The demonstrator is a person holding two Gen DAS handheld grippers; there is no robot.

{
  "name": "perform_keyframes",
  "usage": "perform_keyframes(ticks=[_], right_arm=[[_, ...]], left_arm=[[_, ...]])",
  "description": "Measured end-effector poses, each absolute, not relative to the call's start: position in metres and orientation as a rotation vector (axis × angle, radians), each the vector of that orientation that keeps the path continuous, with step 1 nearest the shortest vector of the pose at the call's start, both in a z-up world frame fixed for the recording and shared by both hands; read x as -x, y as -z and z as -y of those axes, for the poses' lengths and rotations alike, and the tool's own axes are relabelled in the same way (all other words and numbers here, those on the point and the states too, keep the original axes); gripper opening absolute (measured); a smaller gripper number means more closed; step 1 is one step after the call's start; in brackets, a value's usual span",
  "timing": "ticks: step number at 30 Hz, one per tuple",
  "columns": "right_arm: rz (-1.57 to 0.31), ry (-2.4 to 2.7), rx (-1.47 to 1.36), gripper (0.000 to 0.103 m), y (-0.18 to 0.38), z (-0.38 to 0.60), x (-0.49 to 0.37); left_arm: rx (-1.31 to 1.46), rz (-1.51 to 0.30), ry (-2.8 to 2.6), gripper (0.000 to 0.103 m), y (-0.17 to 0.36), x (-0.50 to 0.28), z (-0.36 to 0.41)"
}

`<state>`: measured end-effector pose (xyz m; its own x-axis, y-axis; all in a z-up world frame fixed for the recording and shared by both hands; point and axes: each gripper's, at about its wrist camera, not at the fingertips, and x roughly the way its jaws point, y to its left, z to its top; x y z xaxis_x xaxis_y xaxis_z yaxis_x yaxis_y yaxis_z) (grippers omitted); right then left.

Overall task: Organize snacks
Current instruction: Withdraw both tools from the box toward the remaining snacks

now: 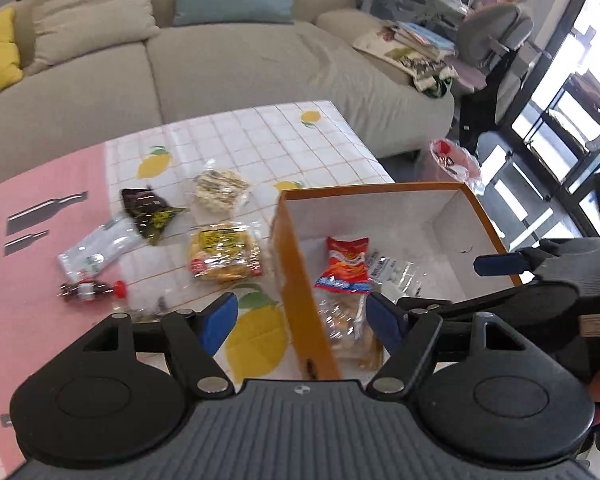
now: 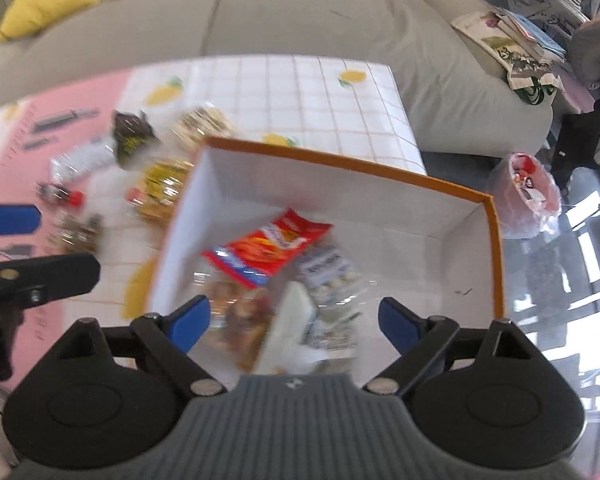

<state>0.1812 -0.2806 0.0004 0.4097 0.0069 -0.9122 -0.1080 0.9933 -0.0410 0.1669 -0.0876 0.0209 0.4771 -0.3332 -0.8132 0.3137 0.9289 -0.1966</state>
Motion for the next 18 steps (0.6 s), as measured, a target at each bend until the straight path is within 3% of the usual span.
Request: perform_keyframes(ticks=[18], right_arm=[[-0.824, -0.138, -0.068, 0.090, 0.010, 0.174, -0.088]], left_arm=[[0.150, -0.895, 0.256, 0.085, 0.022, -0.092, -0.044]])
